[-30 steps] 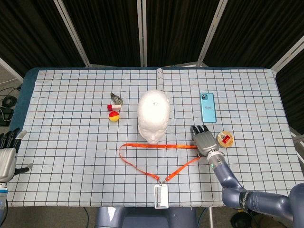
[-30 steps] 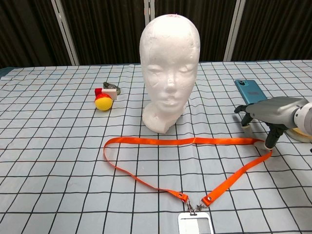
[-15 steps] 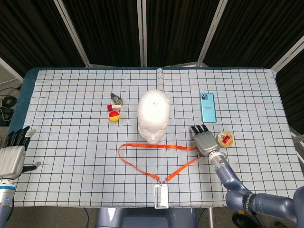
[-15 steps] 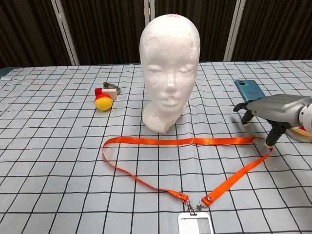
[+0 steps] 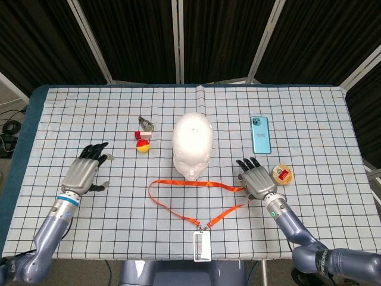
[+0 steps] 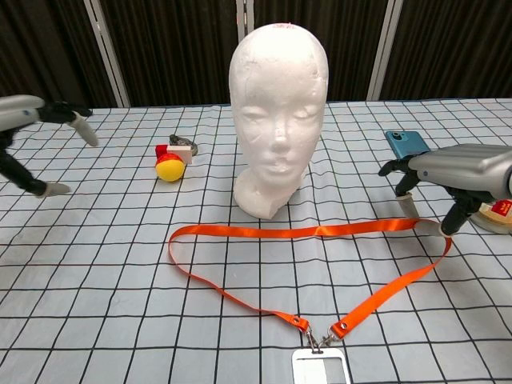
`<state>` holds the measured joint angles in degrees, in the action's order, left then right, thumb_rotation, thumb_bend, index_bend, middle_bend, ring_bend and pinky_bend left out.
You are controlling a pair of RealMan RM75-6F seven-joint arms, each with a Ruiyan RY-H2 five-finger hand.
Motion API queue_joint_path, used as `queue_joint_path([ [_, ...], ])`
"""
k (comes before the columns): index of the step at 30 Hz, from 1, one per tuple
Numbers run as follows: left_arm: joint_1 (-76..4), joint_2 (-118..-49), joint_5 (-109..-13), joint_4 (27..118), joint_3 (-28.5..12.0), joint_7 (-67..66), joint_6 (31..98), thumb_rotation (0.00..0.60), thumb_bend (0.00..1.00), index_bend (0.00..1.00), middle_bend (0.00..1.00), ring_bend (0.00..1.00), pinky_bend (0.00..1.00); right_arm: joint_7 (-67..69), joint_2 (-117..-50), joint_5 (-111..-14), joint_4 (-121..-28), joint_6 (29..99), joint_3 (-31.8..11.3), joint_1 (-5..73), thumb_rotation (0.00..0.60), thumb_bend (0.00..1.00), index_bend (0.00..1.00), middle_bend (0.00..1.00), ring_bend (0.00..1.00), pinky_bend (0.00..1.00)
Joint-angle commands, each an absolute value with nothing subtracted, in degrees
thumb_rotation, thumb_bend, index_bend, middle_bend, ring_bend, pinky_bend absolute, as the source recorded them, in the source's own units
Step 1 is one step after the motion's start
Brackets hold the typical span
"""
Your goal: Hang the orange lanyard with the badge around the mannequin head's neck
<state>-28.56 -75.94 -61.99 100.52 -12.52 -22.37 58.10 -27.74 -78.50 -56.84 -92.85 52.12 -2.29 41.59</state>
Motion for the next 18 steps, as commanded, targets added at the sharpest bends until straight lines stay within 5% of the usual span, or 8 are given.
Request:
queue_joint_path([
  [1,-33.88,-81.30,-57.97,95.90,-14.01,-24.89,53.73,0.600,0.30,0.31,0.00,0.00,0.00,-27.67,-78.27,-57.20,-93.20,51.90,-2.36,41.76,0.600,0.46,0.70,0.06,0.00,0.00],
  [18,-42.50,-94.73,-62.87,79.68,-11.35,-17.61,45.36,0.600,0.40,0.43,0.00,0.00,0.00,-25.82,-77.89,-59.59,-93.46,50.88,-2.36,42.00,0.600,0.46,0.71,0.06,0.00,0.00],
])
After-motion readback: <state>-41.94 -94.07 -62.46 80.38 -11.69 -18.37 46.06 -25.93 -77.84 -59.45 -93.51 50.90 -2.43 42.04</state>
